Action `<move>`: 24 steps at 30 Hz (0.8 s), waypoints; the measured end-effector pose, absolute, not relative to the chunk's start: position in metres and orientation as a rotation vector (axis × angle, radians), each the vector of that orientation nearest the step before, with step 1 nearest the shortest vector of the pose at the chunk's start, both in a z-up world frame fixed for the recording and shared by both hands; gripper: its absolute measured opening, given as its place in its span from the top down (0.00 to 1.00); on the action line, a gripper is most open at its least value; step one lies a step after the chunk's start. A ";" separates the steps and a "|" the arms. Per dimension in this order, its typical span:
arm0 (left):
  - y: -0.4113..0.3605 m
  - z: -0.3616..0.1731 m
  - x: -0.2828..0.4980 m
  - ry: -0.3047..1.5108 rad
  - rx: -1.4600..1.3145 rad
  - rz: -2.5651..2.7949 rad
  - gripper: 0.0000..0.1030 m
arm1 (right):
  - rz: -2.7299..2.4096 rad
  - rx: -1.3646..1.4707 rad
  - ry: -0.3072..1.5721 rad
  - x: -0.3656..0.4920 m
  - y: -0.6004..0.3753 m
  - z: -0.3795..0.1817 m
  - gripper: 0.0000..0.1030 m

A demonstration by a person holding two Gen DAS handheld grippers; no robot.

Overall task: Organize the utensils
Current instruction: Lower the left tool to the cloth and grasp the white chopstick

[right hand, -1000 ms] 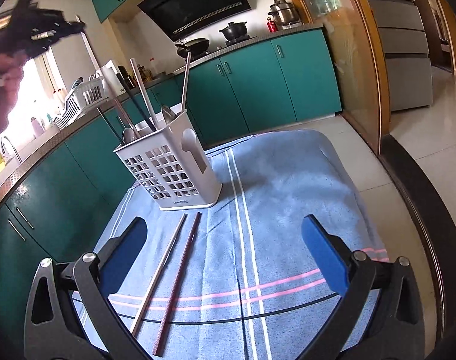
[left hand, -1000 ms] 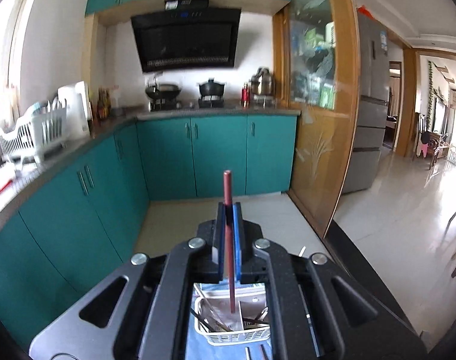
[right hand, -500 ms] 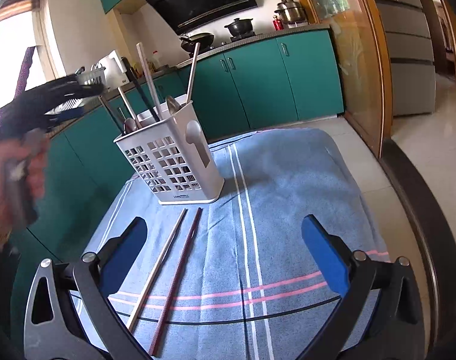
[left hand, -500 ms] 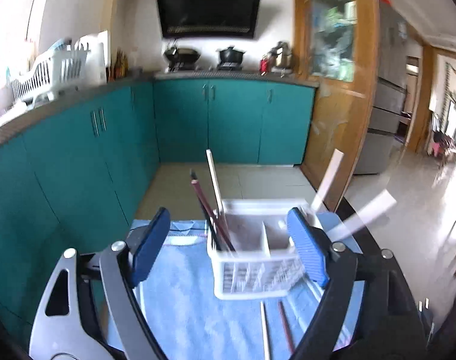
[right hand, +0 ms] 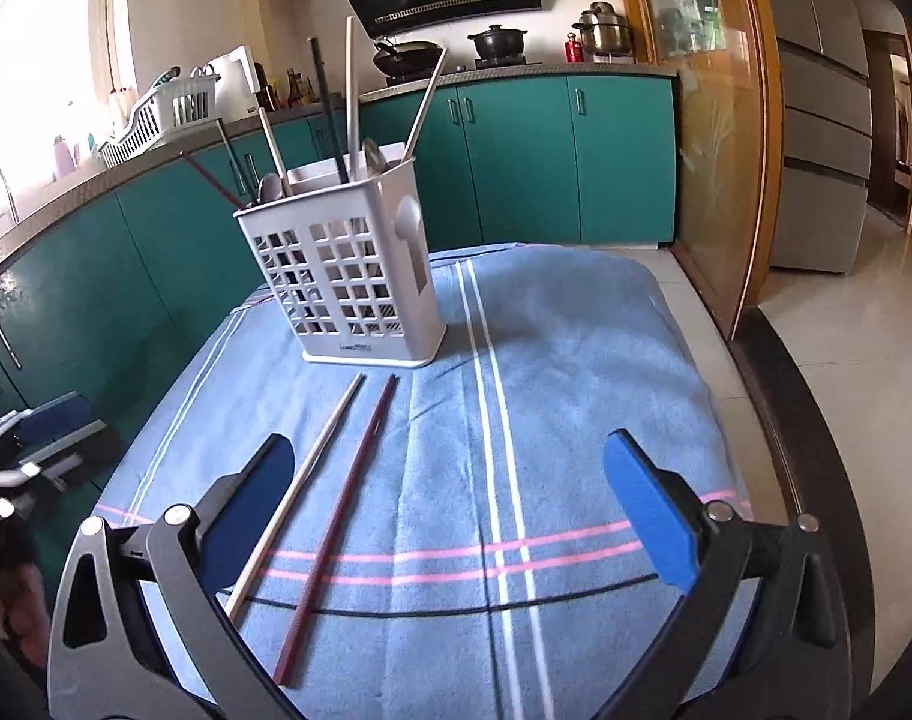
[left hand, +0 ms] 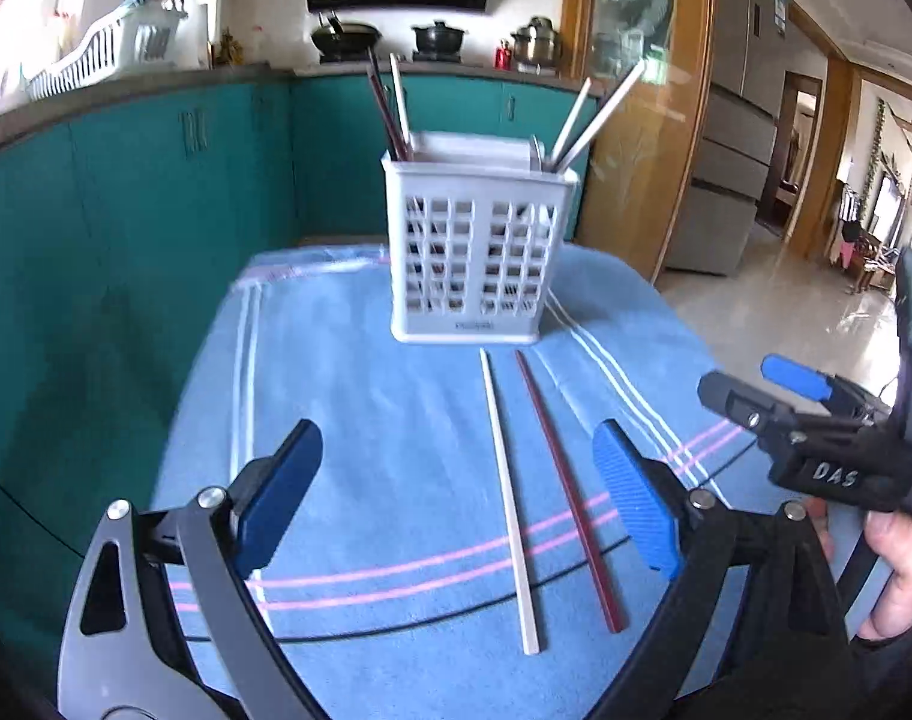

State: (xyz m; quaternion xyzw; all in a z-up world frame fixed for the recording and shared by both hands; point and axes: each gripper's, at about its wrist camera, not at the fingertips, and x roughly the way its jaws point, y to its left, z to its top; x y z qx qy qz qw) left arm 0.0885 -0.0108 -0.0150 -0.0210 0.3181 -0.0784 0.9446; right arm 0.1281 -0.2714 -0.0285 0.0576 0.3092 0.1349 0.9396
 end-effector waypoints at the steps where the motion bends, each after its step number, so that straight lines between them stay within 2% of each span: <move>1: -0.010 -0.019 0.090 0.664 -0.048 -0.163 0.13 | 0.280 0.116 0.630 0.126 -0.270 -0.029 0.03; 18: -0.022 -0.027 0.096 0.706 -0.005 -0.167 0.19 | 0.296 0.123 0.634 0.127 -0.264 -0.030 0.03; 24: -0.031 -0.031 0.126 0.758 0.007 -0.161 0.26 | 0.281 0.147 0.629 0.132 -0.273 -0.030 0.03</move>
